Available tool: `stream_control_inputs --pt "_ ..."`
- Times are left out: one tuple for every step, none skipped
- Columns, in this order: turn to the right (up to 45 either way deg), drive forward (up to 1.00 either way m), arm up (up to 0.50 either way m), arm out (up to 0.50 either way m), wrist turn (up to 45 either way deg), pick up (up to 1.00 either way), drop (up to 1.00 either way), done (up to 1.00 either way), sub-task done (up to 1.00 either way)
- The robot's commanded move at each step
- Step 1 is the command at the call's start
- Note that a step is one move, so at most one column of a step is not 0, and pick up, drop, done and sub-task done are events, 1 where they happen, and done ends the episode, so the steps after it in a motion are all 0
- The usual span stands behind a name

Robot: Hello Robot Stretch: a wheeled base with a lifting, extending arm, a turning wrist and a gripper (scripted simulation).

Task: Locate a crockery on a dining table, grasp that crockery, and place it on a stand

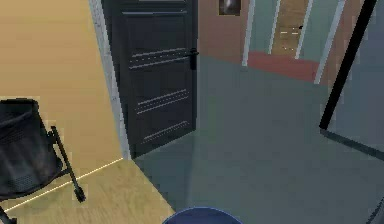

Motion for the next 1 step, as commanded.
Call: stream_control_inputs --pt "0.0 0.55 0.00 0.00 0.0 0.00 0.00 0.00 0.00"
